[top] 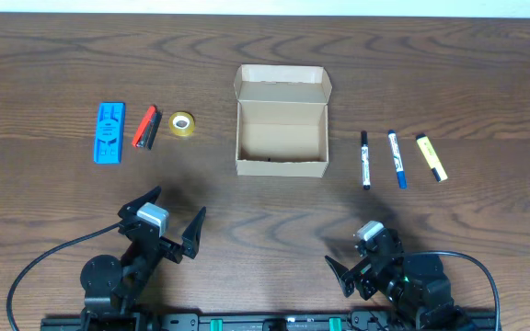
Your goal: Pack container
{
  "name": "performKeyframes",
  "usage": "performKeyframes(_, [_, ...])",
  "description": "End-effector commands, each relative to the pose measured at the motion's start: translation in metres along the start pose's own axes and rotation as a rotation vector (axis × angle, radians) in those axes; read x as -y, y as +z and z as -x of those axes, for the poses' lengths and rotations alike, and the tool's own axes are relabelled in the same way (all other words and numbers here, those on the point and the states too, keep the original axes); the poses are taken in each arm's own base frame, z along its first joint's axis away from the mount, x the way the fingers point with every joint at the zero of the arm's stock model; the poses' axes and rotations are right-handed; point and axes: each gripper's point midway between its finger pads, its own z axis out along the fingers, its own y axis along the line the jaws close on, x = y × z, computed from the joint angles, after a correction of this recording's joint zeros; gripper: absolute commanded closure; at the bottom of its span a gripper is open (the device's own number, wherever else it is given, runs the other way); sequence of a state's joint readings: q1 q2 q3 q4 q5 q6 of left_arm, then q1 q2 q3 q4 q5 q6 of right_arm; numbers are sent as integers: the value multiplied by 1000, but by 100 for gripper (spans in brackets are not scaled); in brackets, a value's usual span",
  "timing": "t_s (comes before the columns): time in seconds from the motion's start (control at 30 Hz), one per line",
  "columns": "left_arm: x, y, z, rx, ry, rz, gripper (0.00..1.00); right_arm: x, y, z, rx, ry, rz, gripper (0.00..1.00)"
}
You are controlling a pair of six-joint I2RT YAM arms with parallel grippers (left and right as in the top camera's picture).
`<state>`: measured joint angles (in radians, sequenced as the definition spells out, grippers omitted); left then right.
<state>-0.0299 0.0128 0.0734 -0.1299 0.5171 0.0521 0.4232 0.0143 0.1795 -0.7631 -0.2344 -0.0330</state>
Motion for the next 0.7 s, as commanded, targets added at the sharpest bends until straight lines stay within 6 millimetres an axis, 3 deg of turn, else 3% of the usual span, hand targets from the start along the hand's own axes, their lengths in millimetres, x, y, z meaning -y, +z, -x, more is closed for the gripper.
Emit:
performKeyframes(0.0, [0,2,-13,-25,-9,-9,5,-2,2,-3,-3,8,10,1])
performKeyframes(0.53, [0,2,-13,-25,-9,-9,5,-2,2,-3,-3,8,10,1])
performKeyframes(0.67, [0,2,-13,-25,-9,-9,5,11,1,-3,-7,-48,-66,1])
